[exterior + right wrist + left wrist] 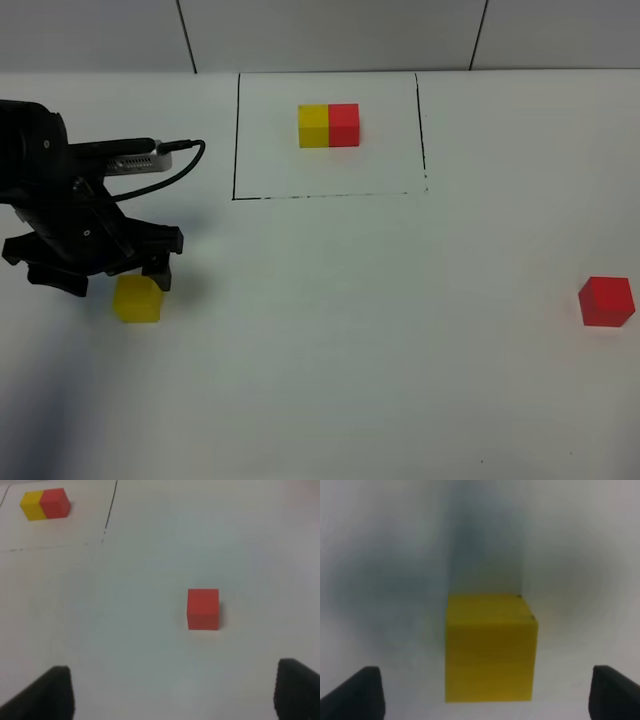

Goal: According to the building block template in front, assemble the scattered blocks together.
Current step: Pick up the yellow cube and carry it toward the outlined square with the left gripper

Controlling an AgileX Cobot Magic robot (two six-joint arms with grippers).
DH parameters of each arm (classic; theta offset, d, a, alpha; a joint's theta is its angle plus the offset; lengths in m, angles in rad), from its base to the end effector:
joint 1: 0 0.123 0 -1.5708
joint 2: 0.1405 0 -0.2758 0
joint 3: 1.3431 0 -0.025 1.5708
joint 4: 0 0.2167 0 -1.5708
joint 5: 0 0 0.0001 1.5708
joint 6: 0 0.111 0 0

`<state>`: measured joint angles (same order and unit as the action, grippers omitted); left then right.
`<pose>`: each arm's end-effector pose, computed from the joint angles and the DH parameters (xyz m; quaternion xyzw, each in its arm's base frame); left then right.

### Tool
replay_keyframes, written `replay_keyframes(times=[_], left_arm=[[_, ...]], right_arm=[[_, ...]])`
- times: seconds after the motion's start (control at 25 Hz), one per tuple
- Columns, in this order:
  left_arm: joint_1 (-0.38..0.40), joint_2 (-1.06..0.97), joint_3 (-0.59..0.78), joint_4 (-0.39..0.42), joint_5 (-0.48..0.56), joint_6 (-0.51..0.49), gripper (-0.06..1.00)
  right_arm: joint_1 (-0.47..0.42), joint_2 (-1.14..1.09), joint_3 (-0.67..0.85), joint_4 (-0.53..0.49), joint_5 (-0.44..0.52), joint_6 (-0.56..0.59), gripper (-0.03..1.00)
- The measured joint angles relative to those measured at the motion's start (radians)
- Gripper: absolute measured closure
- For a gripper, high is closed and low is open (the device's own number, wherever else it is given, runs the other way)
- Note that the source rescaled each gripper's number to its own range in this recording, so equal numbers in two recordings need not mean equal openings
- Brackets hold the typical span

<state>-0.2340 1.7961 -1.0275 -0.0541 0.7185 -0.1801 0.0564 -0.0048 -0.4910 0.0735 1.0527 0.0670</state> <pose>0.2924 -0.0738 0.1542 0.0081 0.9961 -0.0366 0.0795 -0.0077 0.0067 0.2504 0.0033 0.8517 0.0689 0.5195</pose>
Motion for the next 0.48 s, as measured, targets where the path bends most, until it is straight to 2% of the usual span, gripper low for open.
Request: replay_keyframes(times=[0.48], left_arm=[[-0.009, 0.098, 0.0, 0.006, -0.049, -0.001, 0.09]], right_arm=[[0.0, 0.0, 0.0, 0.0, 0.0, 0.0, 0.31]])
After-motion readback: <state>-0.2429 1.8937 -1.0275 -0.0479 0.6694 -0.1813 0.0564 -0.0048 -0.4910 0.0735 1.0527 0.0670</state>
